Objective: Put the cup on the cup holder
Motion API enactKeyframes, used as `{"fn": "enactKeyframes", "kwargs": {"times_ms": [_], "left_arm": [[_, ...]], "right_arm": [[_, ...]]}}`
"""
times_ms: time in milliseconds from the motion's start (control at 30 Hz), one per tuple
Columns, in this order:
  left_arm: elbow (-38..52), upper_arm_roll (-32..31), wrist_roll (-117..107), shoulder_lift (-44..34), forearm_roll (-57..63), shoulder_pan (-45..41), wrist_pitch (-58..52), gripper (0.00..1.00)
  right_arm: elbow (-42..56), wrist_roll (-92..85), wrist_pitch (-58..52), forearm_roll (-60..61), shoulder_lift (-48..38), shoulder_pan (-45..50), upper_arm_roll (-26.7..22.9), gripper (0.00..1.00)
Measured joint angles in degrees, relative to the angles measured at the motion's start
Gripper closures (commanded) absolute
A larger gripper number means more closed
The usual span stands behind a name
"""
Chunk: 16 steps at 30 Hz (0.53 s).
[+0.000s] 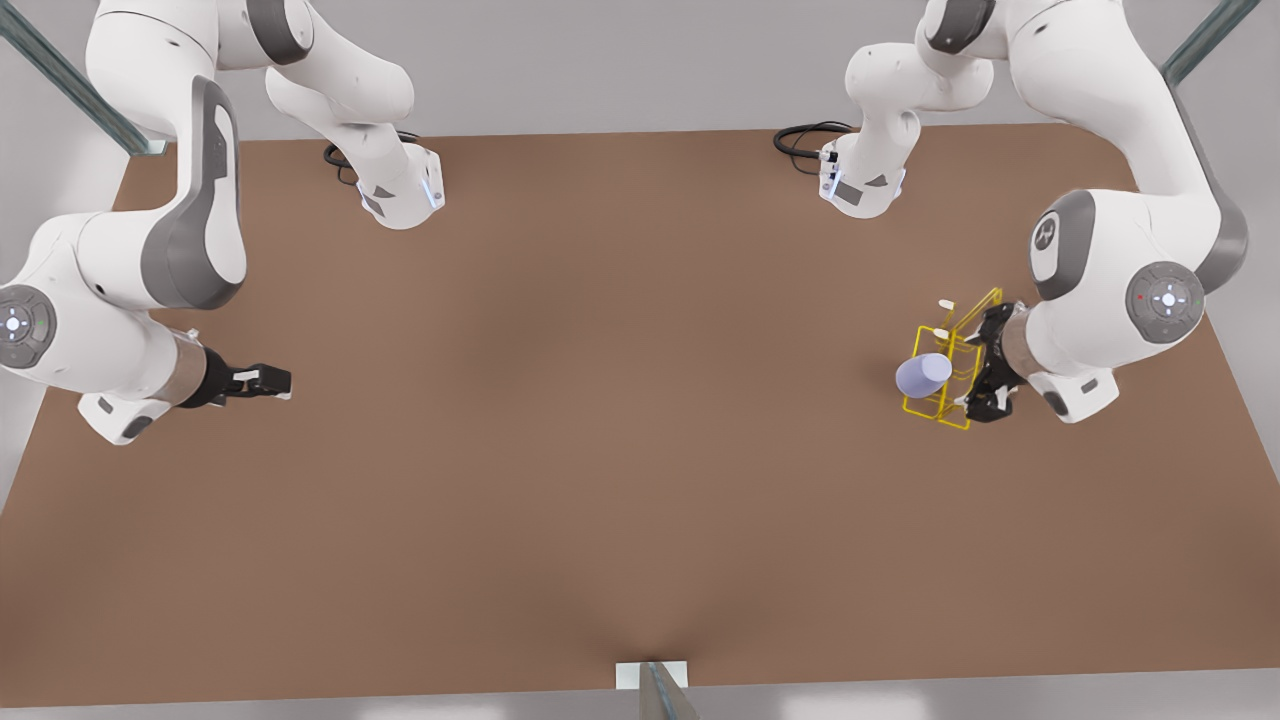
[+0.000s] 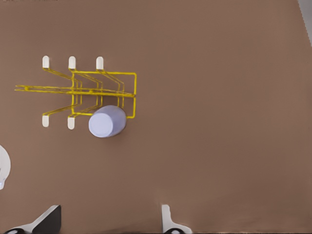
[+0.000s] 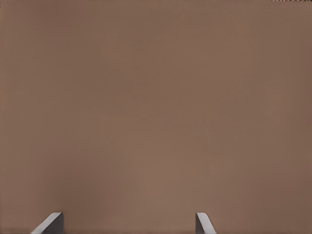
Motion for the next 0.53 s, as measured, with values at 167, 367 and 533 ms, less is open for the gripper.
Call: {"fn": "enactKeyframes", "kwargs": {"times_ms": [167,367,533], "left_arm": [[0.56,0.44,19.01,0.28,-1.51,-1.25,3.43,0.00],[0.57,0.38,34.28,0.36,0.29,-2.52,5.08,0.00],[0.57,0.38,43.59,0.56,0.63,-2.49,5.60,0.00]], "right_arm": [[-0.14,-0.86,0.22,0.09,0.10,0.33,0.00,0.00],[-0.16,-1.61,0.34,0.12,0.11,0.35,0.00,0.00],[-0.21,-2.08,0.37,0.12,0.11,0.40,0.00,0.00]]}}
